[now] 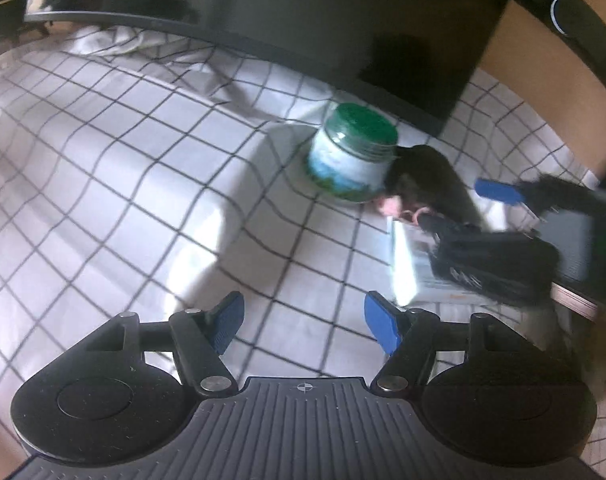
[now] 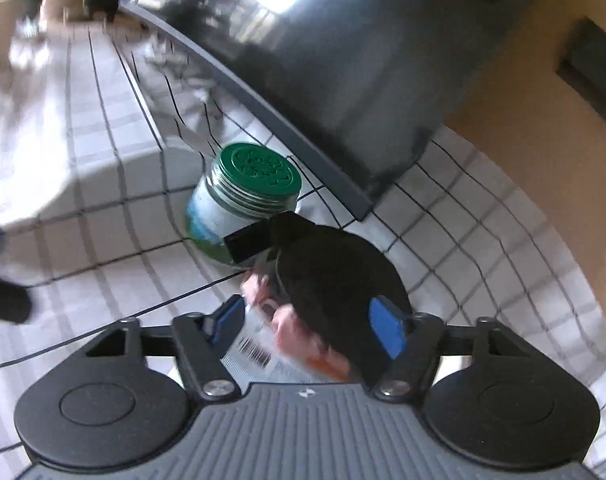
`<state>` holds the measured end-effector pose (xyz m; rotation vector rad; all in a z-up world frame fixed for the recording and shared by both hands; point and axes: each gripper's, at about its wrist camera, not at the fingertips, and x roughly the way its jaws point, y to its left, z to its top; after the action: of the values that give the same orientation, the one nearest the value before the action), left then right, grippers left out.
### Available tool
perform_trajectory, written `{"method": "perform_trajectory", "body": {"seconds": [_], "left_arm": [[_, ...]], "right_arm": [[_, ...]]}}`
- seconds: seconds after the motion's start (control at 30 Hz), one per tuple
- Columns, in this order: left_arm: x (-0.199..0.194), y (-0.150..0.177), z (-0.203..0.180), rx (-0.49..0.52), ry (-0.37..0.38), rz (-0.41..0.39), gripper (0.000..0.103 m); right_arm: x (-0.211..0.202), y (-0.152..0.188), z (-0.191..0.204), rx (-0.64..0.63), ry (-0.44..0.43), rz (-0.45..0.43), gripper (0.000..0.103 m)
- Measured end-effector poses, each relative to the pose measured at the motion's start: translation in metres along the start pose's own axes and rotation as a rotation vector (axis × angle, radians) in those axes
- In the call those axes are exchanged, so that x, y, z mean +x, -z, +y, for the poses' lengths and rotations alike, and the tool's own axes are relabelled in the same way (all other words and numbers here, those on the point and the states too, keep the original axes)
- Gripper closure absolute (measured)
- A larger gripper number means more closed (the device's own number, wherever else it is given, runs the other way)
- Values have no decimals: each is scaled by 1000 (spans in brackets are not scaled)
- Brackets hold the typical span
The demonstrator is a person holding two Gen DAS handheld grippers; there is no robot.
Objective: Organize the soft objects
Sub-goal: 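Grasp the black round pad with the right tool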
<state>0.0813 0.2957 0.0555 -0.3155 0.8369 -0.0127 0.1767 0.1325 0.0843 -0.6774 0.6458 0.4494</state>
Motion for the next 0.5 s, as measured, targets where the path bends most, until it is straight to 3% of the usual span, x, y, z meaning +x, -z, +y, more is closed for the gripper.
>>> {"method": "perform_trajectory", "body": {"seconds": [0.07, 0.13, 0.17, 0.5], "left_arm": [[0, -1, 1, 17, -21, 3, 31], [-2, -2, 1, 23, -16, 1, 31], [-3, -2, 1, 27, -10, 1, 31], [-4, -10, -19, 74, 36, -11, 31]], "right_arm": [[14, -3, 4, -25, 24, 28, 52], [23, -5, 3, -28, 24, 57, 80], [25, -4, 2, -26, 17, 72, 83], [-36, 19, 16, -70, -68, 28, 88]]}}
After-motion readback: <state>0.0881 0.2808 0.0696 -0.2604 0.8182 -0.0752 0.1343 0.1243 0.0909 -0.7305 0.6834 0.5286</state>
